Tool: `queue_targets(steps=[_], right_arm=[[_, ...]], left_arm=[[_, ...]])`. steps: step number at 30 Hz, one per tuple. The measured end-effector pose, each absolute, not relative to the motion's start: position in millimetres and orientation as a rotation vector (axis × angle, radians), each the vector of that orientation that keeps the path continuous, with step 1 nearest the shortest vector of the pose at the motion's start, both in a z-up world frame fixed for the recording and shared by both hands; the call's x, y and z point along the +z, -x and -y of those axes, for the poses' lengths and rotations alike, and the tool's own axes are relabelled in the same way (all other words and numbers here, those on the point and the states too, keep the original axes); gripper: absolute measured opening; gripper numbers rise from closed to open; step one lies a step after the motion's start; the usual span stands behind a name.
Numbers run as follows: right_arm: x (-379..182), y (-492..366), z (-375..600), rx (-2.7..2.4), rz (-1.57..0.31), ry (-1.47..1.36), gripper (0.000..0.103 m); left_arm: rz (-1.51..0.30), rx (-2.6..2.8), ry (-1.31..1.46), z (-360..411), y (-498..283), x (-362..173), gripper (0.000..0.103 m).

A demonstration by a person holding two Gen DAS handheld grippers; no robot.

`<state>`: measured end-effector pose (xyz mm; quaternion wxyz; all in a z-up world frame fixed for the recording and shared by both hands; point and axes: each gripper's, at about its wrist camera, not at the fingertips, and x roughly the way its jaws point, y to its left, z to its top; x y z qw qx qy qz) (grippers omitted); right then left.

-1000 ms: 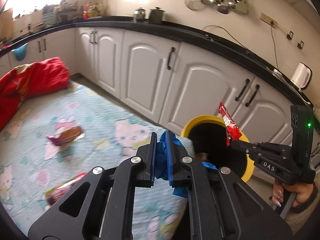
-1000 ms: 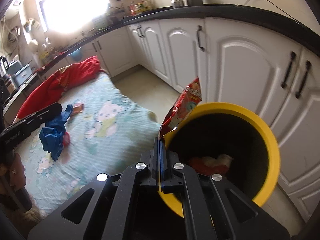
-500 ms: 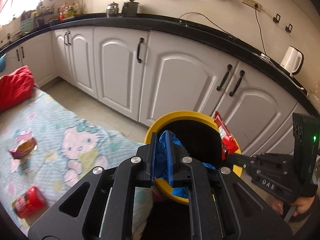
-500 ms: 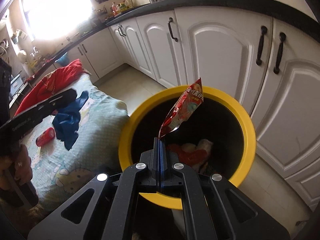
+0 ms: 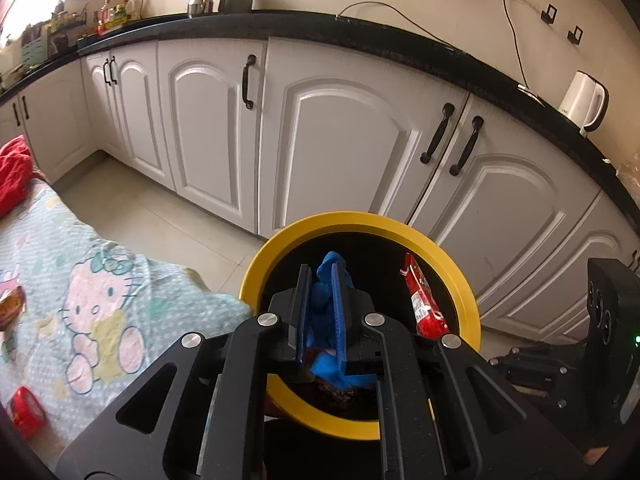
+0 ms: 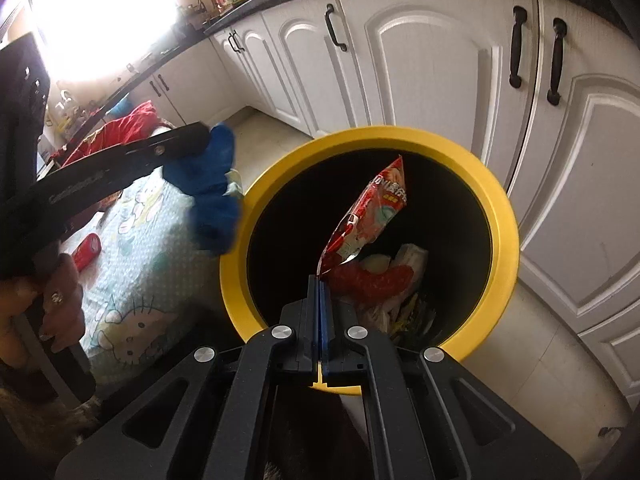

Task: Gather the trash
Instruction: 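Carry the blue gloves and red wrapper over the yellow bin with both tools, then open both tools to drop the gloves and wrapper into the bin, then move both open tools back over the candy wrapper and red tube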

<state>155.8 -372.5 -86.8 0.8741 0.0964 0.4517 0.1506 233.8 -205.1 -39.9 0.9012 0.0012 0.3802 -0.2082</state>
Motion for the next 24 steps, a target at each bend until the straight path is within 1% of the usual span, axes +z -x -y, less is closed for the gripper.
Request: queue_targets(steps=[6, 7, 9, 10, 11, 13, 14, 15, 17, 18, 20, 23, 24], right_arm=[[-91.8, -157.1, 376.6, 0.310, -0.962, -0.225, 0.001], [-92.2, -157.3, 377.3, 0.308, -0.962, -0.229, 0.001], [-92.4, -160.0, 378.1, 0.305, -0.964, -0.234, 0.001], [-92.0, -160.4, 378.4, 0.303, -0.964, -0.235, 0.004], [-91.9, -160.5, 378.5, 0.300, -0.963, -0.236, 0.009], [-90.7, -159.9, 380.6, 0.285, -0.954, -0.246, 0.040], [-89.9, -159.1, 381.3, 0.279, -0.949, -0.249, 0.043], [-89.2, -158.7, 381.7, 0.274, -0.946, -0.250, 0.044], [-88.3, -158.3, 382.3, 0.270, -0.944, -0.254, 0.044], [-87.1, -157.7, 382.5, 0.266, -0.940, -0.259, 0.047], [-84.4, -156.6, 381.1, 0.263, -0.932, -0.258, 0.049], [-77.6, -154.5, 372.3, 0.278, -0.911, -0.243, 0.051], [-75.8, -154.8, 369.3, 0.285, -0.904, -0.240, 0.052]], left_arm=[[-0.804, -0.427, 0.000, 208.9, -241.8, -45.9, 0.005], [-0.806, -0.425, 0.002, 209.8, -243.4, -46.2, 0.006], [-0.810, -0.422, 0.005, 210.1, -246.1, -46.9, 0.012], [-0.810, -0.421, 0.007, 210.0, -247.0, -46.8, 0.020], [-0.809, -0.418, 0.010, 209.3, -247.7, -46.5, 0.034], [-0.803, -0.416, 0.017, 206.7, -247.5, -45.2, 0.047], [-0.800, -0.407, 0.018, 204.7, -247.2, -44.3, 0.050], [-0.800, -0.401, 0.020, 203.0, -247.7, -43.6, 0.054], [-0.797, -0.382, 0.029, 195.2, -247.9, -41.4, 0.066], [-0.795, -0.370, 0.034, 190.1, -247.8, -39.9, 0.069], [-0.784, -0.345, 0.046, 177.9, -246.7, -35.8, 0.081], [-0.761, -0.300, 0.043, 158.4, -243.8, -28.9, 0.091], [-0.753, -0.283, 0.044, 150.3, -243.1, -26.0, 0.092]])
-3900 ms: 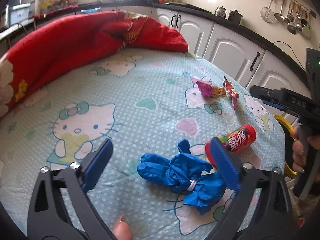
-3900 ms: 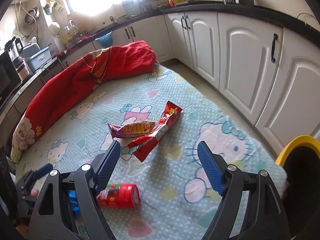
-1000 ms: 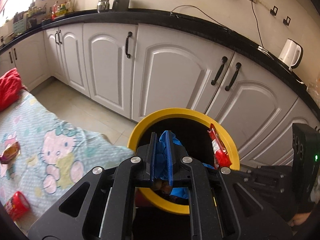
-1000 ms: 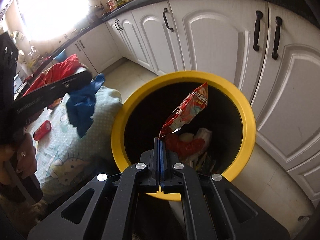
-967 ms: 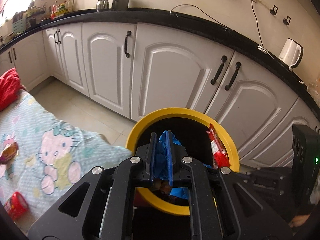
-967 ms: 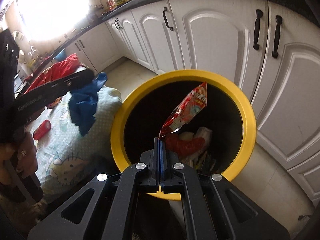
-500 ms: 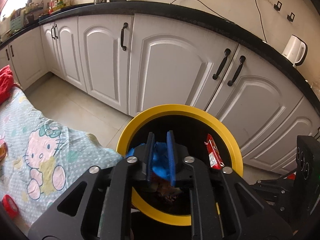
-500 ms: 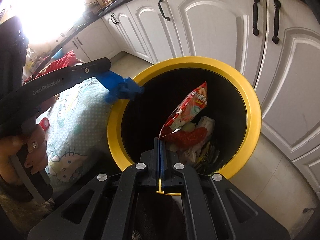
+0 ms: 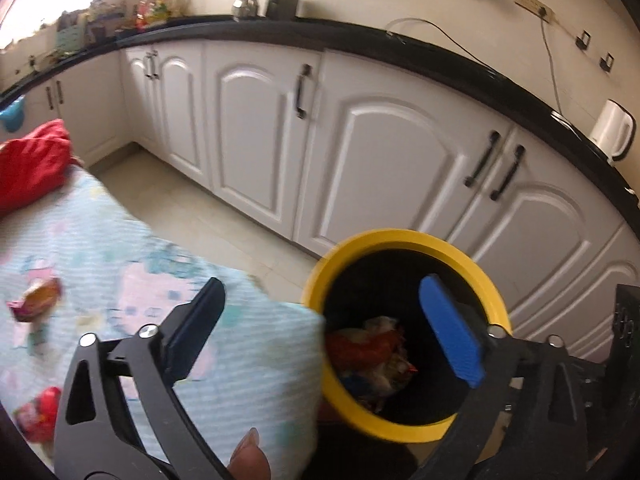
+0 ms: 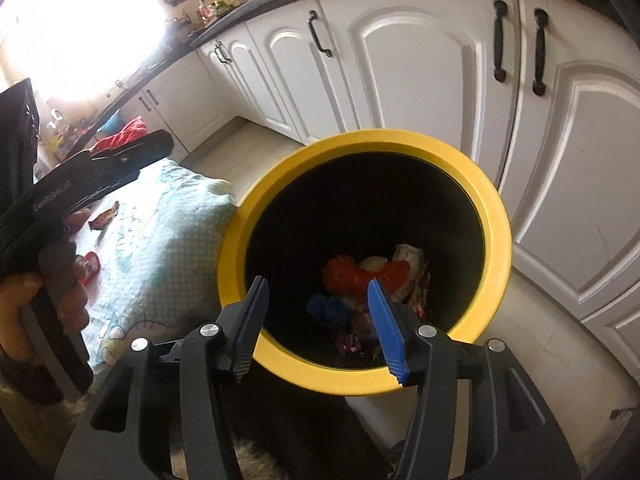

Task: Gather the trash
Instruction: 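Move both open tools back over the candy wrapper and red tube, then grasp the pink candy wrapper with the left tool while the right tool grasps the red candy tube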

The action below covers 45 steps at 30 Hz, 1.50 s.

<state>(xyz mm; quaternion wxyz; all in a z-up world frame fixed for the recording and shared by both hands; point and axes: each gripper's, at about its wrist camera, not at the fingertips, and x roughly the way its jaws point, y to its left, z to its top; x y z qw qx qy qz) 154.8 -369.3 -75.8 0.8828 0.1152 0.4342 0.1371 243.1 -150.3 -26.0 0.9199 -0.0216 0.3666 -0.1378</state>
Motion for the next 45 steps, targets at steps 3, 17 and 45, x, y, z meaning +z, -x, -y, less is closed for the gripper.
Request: queue_targets(steps=[3, 17, 45], right_arm=[[-67.8, -151.9, 352.9, 0.318, -0.883, -0.211, 0.058], [-31.4, -137.7, 232.9, 0.552, -0.811, -0.024, 0.072], [-65.5, -154.5, 24.1, 0.744, -0.813, 0.201, 0.097]], left_arm=[[-0.733, -0.245, 0.048, 127.3, -240.2, -18.9, 0.092], [-0.707, -0.024, 0.075, -6.5, -221.2, -11.3, 0.092], [-1.004, -0.203, 0.169, -124.1, -284.3, -61.1, 0.064]])
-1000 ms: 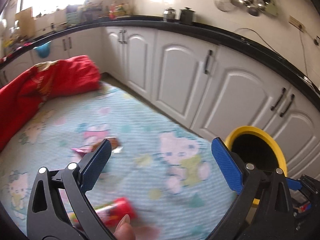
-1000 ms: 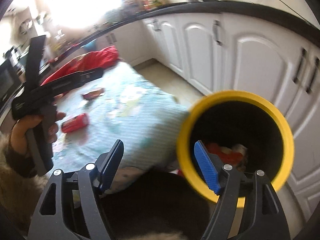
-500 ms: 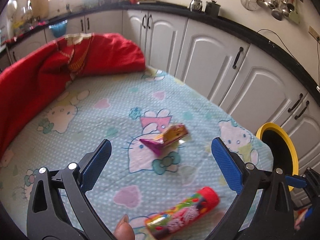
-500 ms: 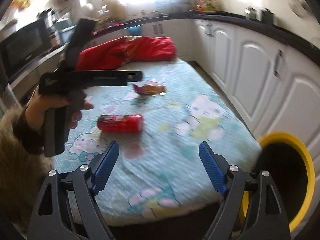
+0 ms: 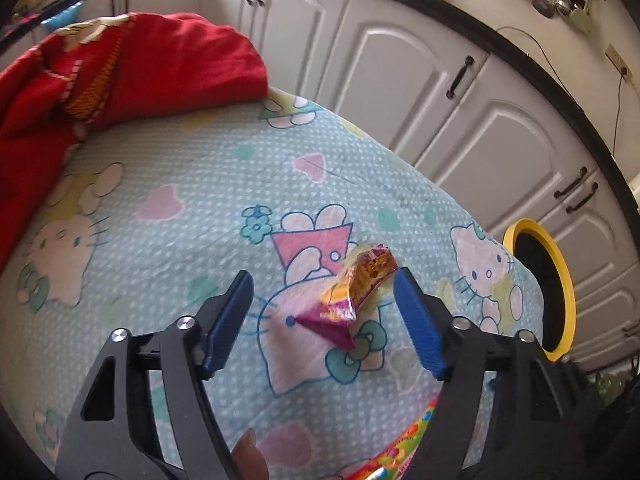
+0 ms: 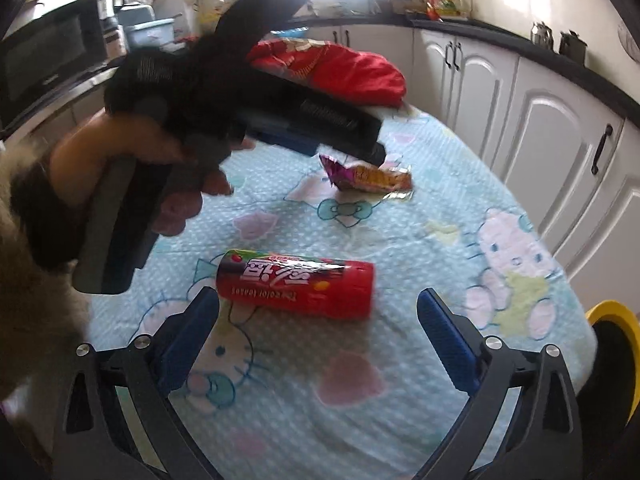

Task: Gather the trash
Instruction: 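Grasp the pink candy wrapper with the left tool while the right tool grasps the red candy tube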

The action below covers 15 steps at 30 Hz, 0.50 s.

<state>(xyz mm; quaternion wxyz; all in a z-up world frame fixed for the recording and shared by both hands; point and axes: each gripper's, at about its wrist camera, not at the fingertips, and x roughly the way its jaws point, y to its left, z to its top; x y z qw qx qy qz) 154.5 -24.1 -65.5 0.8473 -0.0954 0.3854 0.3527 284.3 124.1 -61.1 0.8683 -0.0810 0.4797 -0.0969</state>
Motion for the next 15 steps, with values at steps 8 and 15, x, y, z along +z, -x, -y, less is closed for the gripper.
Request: queue_targets(steps=[8, 15], right_arm=[[-76.0, -160.8, 4.0, 0.680, -0.857, 0.129, 0.097], [-77.9, -162.5, -8.0, 0.687, -0.851, 0.144, 0.097]], left_arm=[[-1.030, -0.229, 0.156, -120.3, -295.9, -68.4, 0.057], [-1.042, -0.228, 0.135, -114.9, -300.4, -76.9, 0.037]])
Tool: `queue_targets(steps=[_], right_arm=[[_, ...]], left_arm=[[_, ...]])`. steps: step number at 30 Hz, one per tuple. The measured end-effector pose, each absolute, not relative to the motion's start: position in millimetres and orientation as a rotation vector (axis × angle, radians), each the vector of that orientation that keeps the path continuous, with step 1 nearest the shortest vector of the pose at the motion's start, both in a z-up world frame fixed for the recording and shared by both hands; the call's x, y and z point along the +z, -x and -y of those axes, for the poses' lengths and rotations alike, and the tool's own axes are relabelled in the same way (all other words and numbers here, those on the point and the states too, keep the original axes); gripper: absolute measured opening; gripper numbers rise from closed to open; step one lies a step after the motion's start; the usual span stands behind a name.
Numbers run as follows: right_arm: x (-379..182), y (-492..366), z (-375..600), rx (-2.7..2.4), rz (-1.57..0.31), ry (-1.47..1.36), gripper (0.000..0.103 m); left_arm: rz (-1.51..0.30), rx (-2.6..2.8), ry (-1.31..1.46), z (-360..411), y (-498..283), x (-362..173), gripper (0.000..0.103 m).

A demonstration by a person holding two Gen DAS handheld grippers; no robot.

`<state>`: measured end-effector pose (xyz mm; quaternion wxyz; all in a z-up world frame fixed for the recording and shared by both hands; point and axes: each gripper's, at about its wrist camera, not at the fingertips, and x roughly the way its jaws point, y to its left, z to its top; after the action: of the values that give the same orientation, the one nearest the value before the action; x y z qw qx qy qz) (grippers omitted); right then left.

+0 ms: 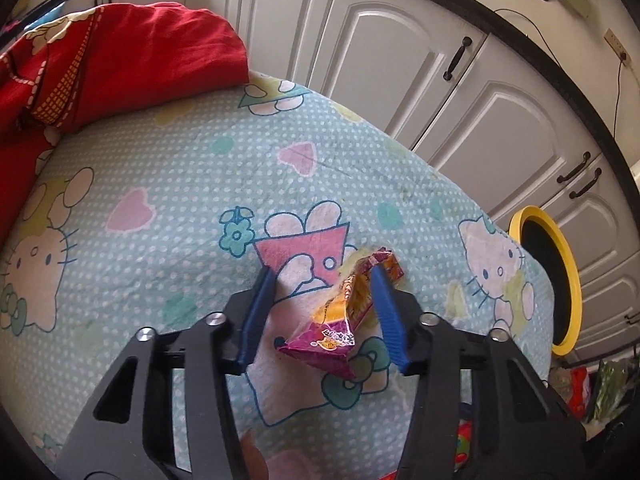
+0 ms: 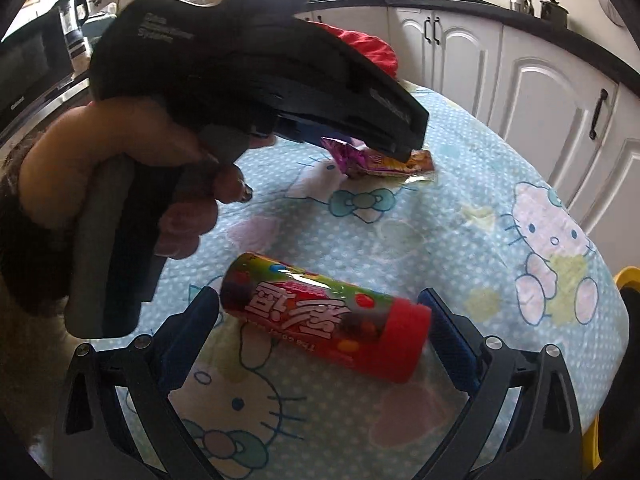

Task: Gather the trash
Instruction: 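Grasp the pink candy wrapper with the left tool while the right tool grasps the red candy tube, then carry the pink wrapper and red candy tube over the yellow bin with both tools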

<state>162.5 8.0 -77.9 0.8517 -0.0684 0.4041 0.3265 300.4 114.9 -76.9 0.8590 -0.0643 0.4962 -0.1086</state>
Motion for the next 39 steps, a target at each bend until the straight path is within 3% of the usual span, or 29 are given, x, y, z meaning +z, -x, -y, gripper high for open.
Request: queue_targets(steps=[4, 9, 11, 27, 39], right_arm=[[-80.0, -164.8, 3.4, 0.707, -0.849, 0.095, 0.091], [-78.8, -164.6, 12.4, 0.705, -0.837, 0.096, 0.091], [-78.9, -163.4, 17.4, 0.707, -0.837, 0.094, 0.091], [-67.0, -177.2, 103.6, 0.586, -0.816, 0.029, 0.090], [-46.0, -183.1, 200.3, 0.444, -0.769, -0.020, 0.090]], left_arm=[[-1.048, -0.231, 0.159, -122.6, -300.7, -77.3, 0.021], [-1.048, -0.239, 0.186, -129.6, -292.4, -79.3, 0.018], [-1.043, -0.231, 0.184, -130.5, -287.0, -79.0, 0.012], [-1.004, -0.212, 0.222, -123.0, -253.3, -74.1, 0.009], [-0.912, -0.260, 0.209, -66.9, -244.7, -42.8, 0.008]])
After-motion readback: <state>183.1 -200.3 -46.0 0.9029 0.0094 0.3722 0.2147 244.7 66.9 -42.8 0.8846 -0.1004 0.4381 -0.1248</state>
